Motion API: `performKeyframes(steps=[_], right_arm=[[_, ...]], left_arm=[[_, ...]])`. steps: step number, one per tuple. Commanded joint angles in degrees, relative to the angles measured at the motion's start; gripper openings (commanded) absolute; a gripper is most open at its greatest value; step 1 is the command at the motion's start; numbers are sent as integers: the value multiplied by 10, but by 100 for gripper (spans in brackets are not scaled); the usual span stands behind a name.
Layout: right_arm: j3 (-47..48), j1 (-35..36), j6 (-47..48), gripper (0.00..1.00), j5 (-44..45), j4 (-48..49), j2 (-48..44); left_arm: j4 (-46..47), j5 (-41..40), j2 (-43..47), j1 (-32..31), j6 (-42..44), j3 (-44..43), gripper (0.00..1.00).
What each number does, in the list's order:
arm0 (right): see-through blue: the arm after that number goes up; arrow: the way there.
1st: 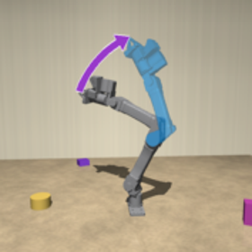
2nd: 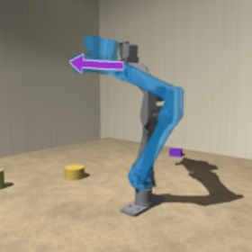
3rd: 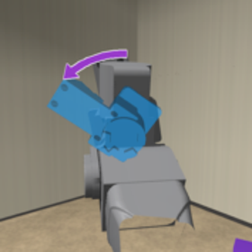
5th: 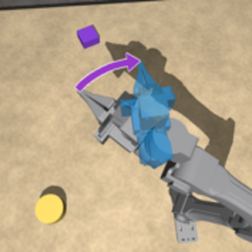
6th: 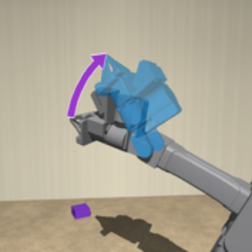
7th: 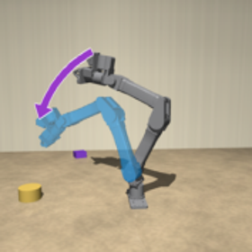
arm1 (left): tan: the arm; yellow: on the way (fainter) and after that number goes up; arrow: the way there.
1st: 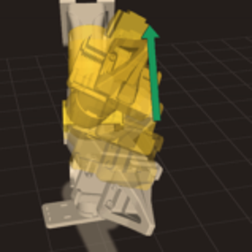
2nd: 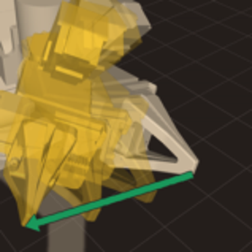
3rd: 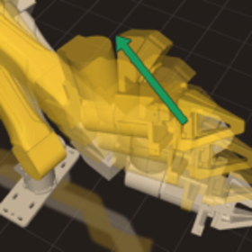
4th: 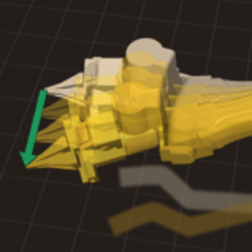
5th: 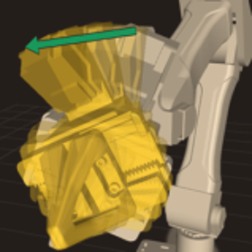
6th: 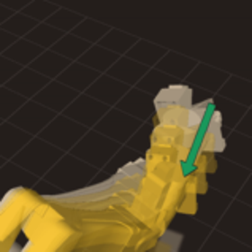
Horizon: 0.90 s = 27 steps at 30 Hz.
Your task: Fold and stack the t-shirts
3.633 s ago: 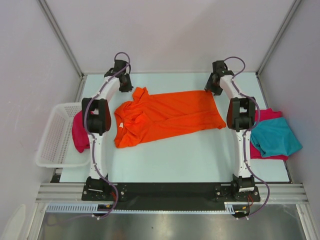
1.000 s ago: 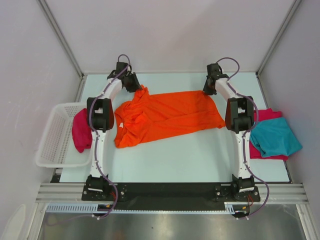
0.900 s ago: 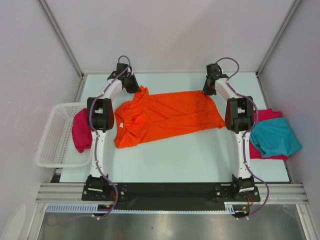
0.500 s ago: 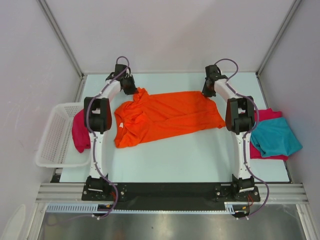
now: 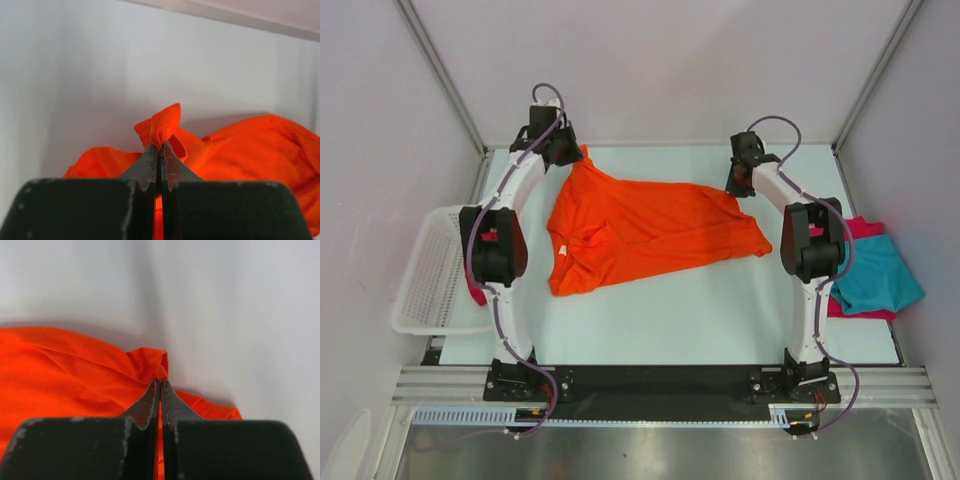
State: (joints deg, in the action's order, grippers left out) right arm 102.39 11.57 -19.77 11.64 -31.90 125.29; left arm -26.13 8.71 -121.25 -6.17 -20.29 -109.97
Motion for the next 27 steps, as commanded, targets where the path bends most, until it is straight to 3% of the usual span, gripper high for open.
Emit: performKeyframes(steps=[1, 11, 19, 27], right_arm=[[-32, 1, 2, 0, 18, 33, -76], [-94, 4, -4, 0, 27, 36, -125], [-130, 6, -18, 0, 34, 28, -139], [-146, 11, -29, 0, 44, 18, -144]], left_arm=[[36, -3, 67, 3, 15, 79, 0], [87, 5, 203, 3, -6, 263, 0], [98, 2, 305, 1, -19, 354, 0], [87, 10, 353, -9, -26, 430, 0]])
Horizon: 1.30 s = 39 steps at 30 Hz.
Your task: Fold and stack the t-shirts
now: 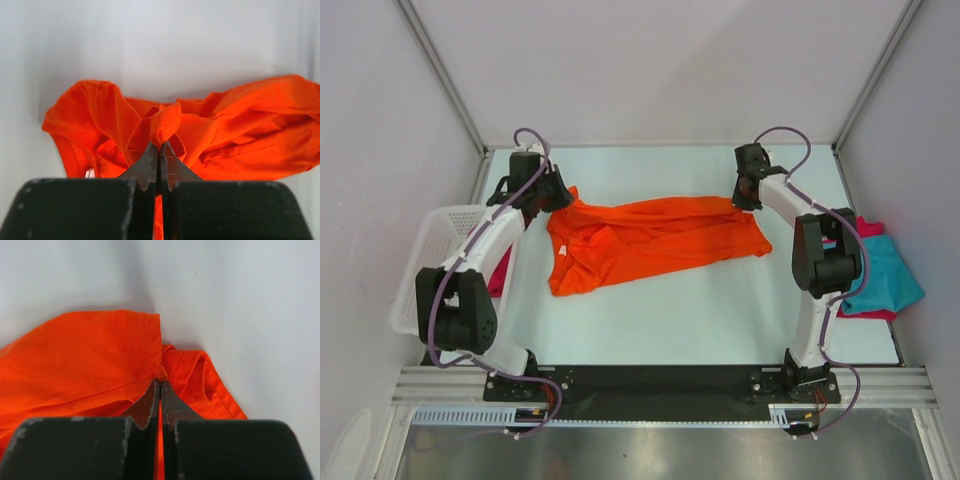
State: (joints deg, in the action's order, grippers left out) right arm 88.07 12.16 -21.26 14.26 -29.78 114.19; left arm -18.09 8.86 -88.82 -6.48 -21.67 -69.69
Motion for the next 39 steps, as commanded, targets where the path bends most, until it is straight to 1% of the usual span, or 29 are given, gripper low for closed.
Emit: performKeyframes(steps=[1, 7, 14, 16, 17, 18, 19, 20, 21, 22, 23, 24, 26, 30, 34, 39], right_arm=[[-4, 5, -18, 0, 20, -4, -32], [-4, 6, -26, 0, 38, -15, -33], [-13, 4, -32, 0, 61, -24, -45], [-13, 2, -32, 0, 60, -26, -46], [-12, 1, -33, 0, 59, -27, -45], [-13, 1, -34, 0, 54, -26, -43], [-9, 1, -36, 0, 53, -26, -42], [-7, 1, -34, 0, 51, -27, -41], [-3, 0, -36, 6, 45, -30, -35], [3, 0, -38, 14, 42, -31, -33], [16, 0, -38, 21, 39, -37, -30], [22, 1, -39, 24, 38, -41, -27], [38, 1, -37, 24, 39, -41, -26], [87, 0, -32, 30, 39, -50, -13], [153, 1, -30, 31, 38, -70, 23], [251, 1, -25, 31, 30, -105, 95]], left_arm=[[5, 12, 34, -6, -14, 42, 0], [0, 8, 59, -34, -21, 92, 0], [-19, -1, 88, -49, -32, 148, 0], [-25, -11, 98, -49, -38, 169, 2], [-30, -18, 100, -49, -41, 171, 6], [-36, -26, 102, -49, -43, 171, 30], [-38, -28, 102, -49, -43, 168, 47], [-41, -31, 102, -49, -43, 163, 70], [-48, -43, 101, -49, -44, 158, 94], [-51, -46, 100, -49, -44, 144, 98], [-55, -49, 97, -49, -44, 137, 100], [-62, -54, 94, -49, -43, 129, 100], [-63, -60, 90, -49, -41, 112, 100], [-61, -60, 63, -49, -40, 89, 100], [-49, -60, 33, -49, -39, 62, 100], [-46, -56, -17, -49, -30, 28, 100]])
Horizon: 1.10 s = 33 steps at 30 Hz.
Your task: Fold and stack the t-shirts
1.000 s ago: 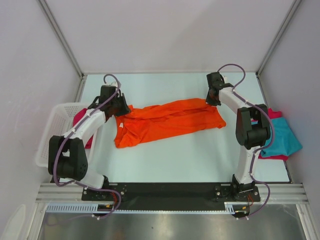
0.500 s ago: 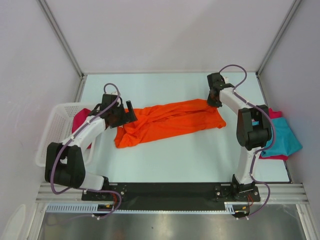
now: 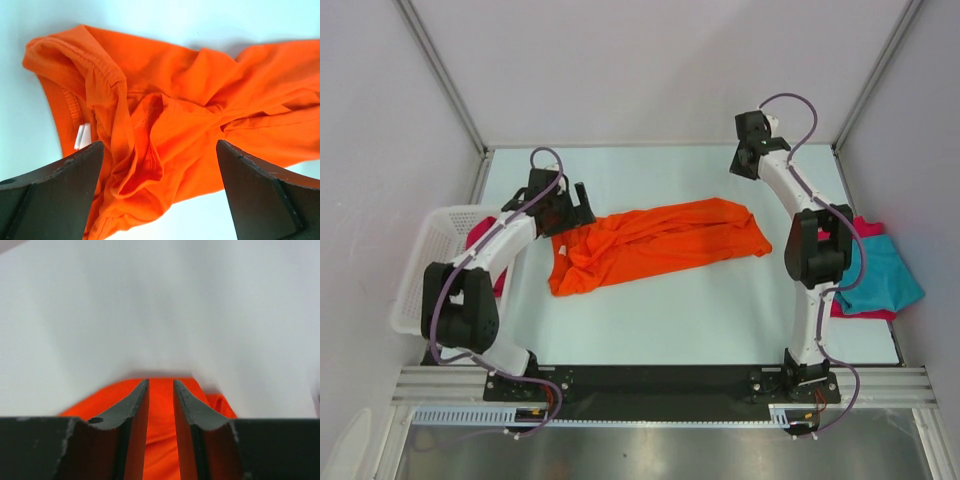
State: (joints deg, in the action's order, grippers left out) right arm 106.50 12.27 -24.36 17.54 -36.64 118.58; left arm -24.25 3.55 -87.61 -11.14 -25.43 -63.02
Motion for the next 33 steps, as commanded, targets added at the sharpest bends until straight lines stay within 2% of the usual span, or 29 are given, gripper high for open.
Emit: performKeyframes(steps=[1, 9, 17, 33], right_arm=[[74, -1, 6, 31, -5, -44, 61], [76, 5, 6, 31, -16, -48, 86], [70, 4, 12, 31, -14, -48, 84], [42, 6, 8, 28, -15, -38, 76]], left_arm=[[16, -2, -37, -3, 6, -48, 100], [49, 6, -131, -2, -7, -76, 100], [83, 22, -172, -11, -20, -84, 100], [54, -35, -97, -55, -16, -96, 100]])
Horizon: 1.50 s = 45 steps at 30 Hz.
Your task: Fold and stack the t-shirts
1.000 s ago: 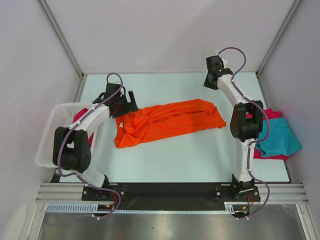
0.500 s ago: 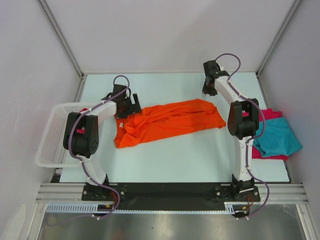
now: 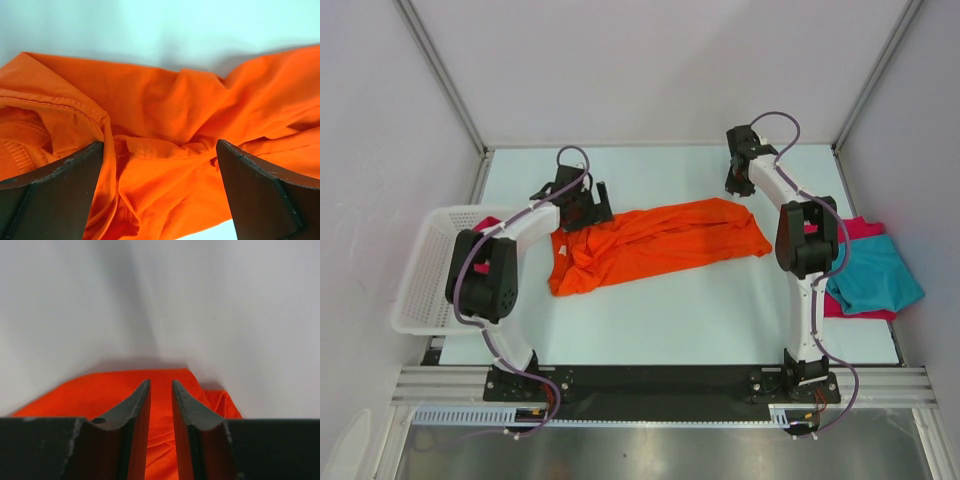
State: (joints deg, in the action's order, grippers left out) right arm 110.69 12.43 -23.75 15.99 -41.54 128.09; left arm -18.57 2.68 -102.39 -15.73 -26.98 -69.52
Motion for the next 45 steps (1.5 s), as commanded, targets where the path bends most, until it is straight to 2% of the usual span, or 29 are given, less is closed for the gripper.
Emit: performKeyframes(steps=[1, 17, 22, 29, 32, 35, 37, 38, 39, 45], right_arm=[[-1, 3, 2, 28, 0, 10, -19], [-13, 1, 6, 27, 12, 7, -33], [-19, 0, 7, 26, 15, 7, -36], [-28, -2, 5, 25, 16, 7, -41], [-33, -1, 3, 25, 15, 8, -43], [-37, 0, 3, 24, 13, 10, -48], [-43, -2, 2, 24, 15, 10, -54], [-46, -1, 4, 24, 16, 12, -55], [-51, -1, 4, 24, 19, 12, -57], [-69, -3, 2, 24, 19, 20, -70]], left_arm=[[-6, -41, 54, -10, 0, -34, 100], [-16, -17, -22, -11, 25, -100, 99], [-7, -1, -43, -11, 22, -84, 99], [7, 17, -24, -11, 18, -44, 95], [13, 36, -11, -11, 18, -26, 87], [25, 54, -5, -11, 14, -4, 68], [31, 63, -1, -11, 9, 10, 25], [32, 62, 1, -11, 5, 19, 10], [33, 62, 7, -11, 3, 24, 3], [25, 56, 42, -13, 2, 43, 0]])
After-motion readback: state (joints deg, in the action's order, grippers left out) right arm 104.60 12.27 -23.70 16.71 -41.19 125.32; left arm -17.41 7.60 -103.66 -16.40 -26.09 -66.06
